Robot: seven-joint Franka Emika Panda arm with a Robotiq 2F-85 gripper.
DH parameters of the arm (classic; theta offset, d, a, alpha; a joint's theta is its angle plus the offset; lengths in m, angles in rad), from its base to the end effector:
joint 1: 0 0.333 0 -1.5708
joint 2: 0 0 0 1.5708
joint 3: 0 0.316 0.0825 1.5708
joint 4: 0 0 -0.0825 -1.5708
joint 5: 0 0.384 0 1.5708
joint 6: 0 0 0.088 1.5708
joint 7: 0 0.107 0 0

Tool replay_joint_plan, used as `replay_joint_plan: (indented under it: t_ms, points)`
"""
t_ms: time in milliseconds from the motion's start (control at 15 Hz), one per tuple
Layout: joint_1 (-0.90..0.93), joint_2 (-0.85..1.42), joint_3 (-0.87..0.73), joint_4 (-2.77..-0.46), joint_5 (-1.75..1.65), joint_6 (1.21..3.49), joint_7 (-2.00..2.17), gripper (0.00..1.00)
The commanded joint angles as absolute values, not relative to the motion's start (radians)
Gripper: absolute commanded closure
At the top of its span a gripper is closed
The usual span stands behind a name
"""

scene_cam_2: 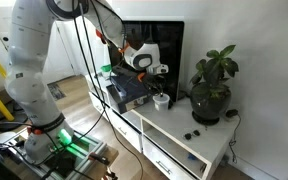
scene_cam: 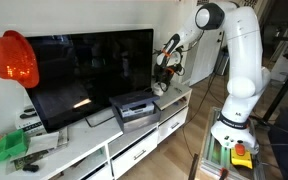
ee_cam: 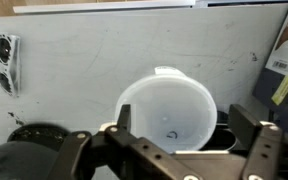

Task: Remove the lid from the plastic bowl, put it on the table, put the sunglasses inside the bowl and then cover the bowl with the plastic lid

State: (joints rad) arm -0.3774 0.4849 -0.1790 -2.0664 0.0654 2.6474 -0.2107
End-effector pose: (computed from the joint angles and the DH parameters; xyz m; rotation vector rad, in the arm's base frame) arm 0.5106 -0.3176 0.2075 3.0011 -0.5727 0.1220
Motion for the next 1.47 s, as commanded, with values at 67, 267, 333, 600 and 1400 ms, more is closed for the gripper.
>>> replay_joint_plan:
  t_ms: [67,267,333,600,1400]
  points:
    - [-0.377,0.505,-0.221,-2.029,0.106,2.538,-0.043,0.0]
    - [-0.385,0.514,-0.23,-2.018,0.136,2.475,0.027,0.0]
    - [-0.388,0.517,-0.229,-2.012,0.149,2.461,0.042,0.03]
    - [-0.411,0.538,-0.214,-1.987,0.238,2.46,0.053,0.21]
    - [-0.441,0.614,-0.195,-1.901,0.378,2.452,0.085,0.54]
